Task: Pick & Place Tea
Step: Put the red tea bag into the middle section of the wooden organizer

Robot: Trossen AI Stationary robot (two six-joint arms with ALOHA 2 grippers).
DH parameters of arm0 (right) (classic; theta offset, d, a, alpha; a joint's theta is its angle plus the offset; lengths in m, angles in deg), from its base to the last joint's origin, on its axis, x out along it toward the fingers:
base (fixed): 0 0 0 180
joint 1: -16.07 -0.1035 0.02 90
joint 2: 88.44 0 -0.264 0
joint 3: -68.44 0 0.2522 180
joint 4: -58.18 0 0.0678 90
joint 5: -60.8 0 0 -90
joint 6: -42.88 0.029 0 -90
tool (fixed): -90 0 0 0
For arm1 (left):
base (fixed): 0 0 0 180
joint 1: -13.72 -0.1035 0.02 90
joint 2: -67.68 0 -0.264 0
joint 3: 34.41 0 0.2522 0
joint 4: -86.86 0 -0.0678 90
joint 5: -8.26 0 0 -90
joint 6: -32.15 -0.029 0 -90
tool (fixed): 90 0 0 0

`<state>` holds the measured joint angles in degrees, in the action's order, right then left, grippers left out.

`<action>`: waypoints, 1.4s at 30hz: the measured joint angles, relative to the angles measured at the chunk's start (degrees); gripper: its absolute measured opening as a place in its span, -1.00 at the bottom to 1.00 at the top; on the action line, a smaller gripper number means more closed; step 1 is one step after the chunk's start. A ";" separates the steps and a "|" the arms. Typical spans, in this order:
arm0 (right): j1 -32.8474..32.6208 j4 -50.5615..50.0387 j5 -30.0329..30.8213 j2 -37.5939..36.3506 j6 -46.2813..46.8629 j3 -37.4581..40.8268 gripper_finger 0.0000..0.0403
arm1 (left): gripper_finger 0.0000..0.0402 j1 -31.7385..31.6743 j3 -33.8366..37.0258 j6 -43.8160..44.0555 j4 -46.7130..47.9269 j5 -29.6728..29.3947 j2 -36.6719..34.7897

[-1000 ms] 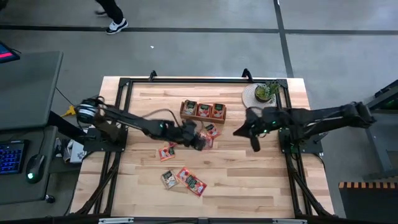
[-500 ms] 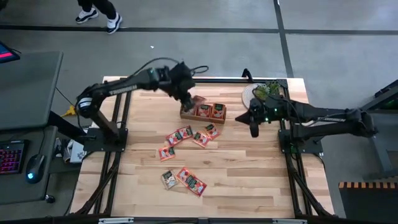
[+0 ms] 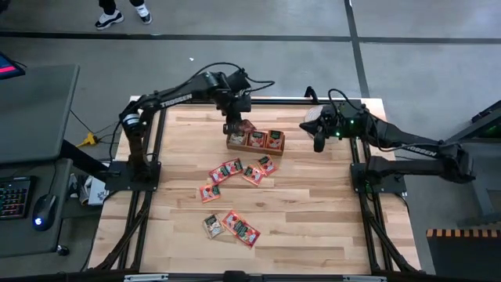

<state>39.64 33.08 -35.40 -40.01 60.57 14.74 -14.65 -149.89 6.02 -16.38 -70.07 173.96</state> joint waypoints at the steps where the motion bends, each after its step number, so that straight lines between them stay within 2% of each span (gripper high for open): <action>1: 0.47 -0.02 0.09 0.00 0.00 0.00 -1.00 | -1.00 0.16 -0.59 -1.25 -0.22 -0.75 1.04; 7: 1.33 0.01 0.29 0.02 0.18 0.00 -1.00 | -1.00 1.26 -3.95 -7.04 -0.75 -3.01 5.55; 23: 1.29 -0.50 -0.82 0.04 -1.27 -0.04 -1.00 | -1.00 3.32 -16.93 -8.85 5.28 -2.91 14.19; 31: 1.31 -3.74 -1.21 0.04 -1.70 -0.07 -1.00 | -1.00 4.01 -18.37 -7.49 9.80 -3.38 16.85; 42: 1.27 -4.78 -3.20 0.04 -2.80 -0.07 -1.00 | -1.00 5.15 -18.50 -4.49 9.18 -3.46 19.55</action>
<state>40.91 28.30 -38.60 -39.97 57.78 14.67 -9.50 -168.39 1.53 -7.19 -73.54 193.51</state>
